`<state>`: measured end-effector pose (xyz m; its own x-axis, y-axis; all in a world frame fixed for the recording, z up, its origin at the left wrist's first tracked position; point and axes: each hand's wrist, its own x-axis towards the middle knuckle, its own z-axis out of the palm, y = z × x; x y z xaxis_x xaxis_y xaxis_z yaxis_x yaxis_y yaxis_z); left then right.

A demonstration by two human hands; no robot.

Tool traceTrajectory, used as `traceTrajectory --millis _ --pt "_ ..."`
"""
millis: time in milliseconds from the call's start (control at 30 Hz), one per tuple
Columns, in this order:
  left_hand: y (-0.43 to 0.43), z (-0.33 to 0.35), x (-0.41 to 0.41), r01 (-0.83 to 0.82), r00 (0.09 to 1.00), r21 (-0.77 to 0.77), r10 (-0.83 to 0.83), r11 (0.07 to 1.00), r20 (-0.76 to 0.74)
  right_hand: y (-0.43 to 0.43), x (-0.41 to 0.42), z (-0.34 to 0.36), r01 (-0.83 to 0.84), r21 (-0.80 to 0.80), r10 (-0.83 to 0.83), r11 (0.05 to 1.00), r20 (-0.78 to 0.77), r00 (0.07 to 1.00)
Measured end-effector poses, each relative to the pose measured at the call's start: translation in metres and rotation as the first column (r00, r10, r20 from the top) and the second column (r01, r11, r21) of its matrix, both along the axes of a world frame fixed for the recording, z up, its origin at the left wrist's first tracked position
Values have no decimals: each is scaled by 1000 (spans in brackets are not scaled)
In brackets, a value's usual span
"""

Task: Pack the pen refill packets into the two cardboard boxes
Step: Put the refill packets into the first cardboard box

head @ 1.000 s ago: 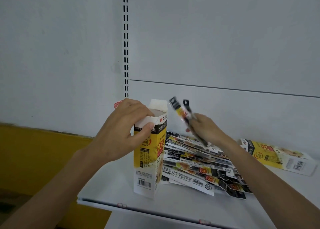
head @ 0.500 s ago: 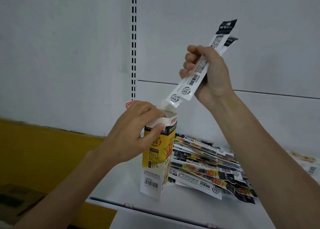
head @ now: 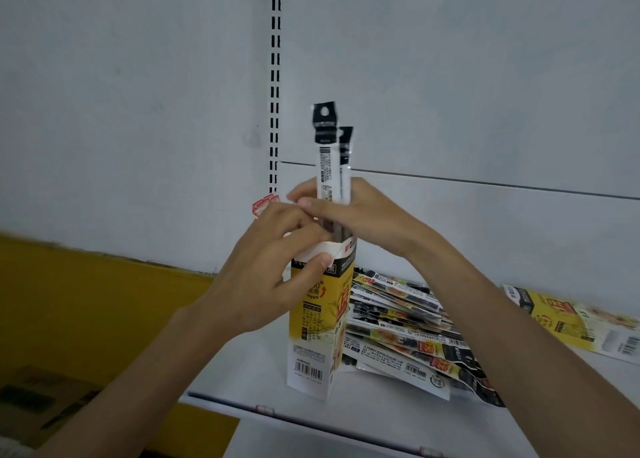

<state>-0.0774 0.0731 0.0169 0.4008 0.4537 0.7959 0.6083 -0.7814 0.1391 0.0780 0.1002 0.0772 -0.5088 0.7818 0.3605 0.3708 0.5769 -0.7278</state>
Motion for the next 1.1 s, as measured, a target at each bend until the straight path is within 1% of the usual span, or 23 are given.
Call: traceTrajectory --millis 33,100,133,167,200,233,300,333,367,433,467,500,533,600,667,700,767,833,867,967,1100 --pt "0 -1 -1 -11 1000 -11 11 1000 12 0 4 1 12 5 -11 1000 -64 998" --pt "0 -3 -2 -24 999 -51 26 998 42 1 10 5 124 114 -97 986 -212 972" --pt "1 -3 -1 -23 998 -69 27 997 54 -1 12 7 196 173 -148 965 -258 955" --pt "1 -3 -1 -21 998 -76 26 997 63 -3 12 9 249 214 -192 945 -256 948" --pt "1 -3 0 -20 997 -77 25 997 68 -5 12 11 268 225 -221 937 -213 952" --pt "1 -4 0 -21 997 -76 26 997 71 -8 12 11 257 221 -235 941 -124 964" --pt "0 -5 1 -25 997 -70 30 997 78 -12 14 11 234 242 -271 942 136 953" --pt "1 -5 2 -25 996 -67 30 997 82 -13 16 12 222 239 -273 945 208 939" --pt "1 -5 2 -25 996 -70 30 997 86 -14 18 14 208 223 -255 952 208 944" --pt "2 -6 4 -24 995 -75 31 997 95 -17 21 16 194 192 -212 962 77 974" --pt "2 -6 4 -21 994 -71 28 997 101 -18 21 15 215 201 -222 956 15 975" --pt "2 -6 4 -20 994 -64 26 998 102 -18 21 13 249 237 -256 939 -4 967" --pt "2 -6 5 -21 995 -55 26 998 95 -19 19 12 276 273 -294 922 25 956" --pt "2 -5 5 -33 996 -47 37 998 78 -20 17 10 270 306 -328 913 155 932" --pt "3 -6 6 -35 996 -49 39 998 78 -22 18 13 232 244 -294 942 259 920" --pt "3 -6 6 -37 996 -47 40 998 81 -22 20 15 226 209 -279 952 275 920" --pt "4 -7 6 -48 995 -44 52 998 84 -22 22 15 229 169 -264 959 224 938" --pt "5 -7 6 -50 995 -40 54 998 88 -22 21 10 249 220 -288 943 164 943" --pt "5 -7 7 -45 995 -36 48 998 85 -22 21 8 263 253 -310 931 170 935" --pt "6 -5 9 -28 997 -34 31 999 73 -26 18 11 248 280 -324 928 275 905" --pt "4 -7 10 -10 997 -24 12 1000 72 -33 13 25 202 297 -323 933 448 834"
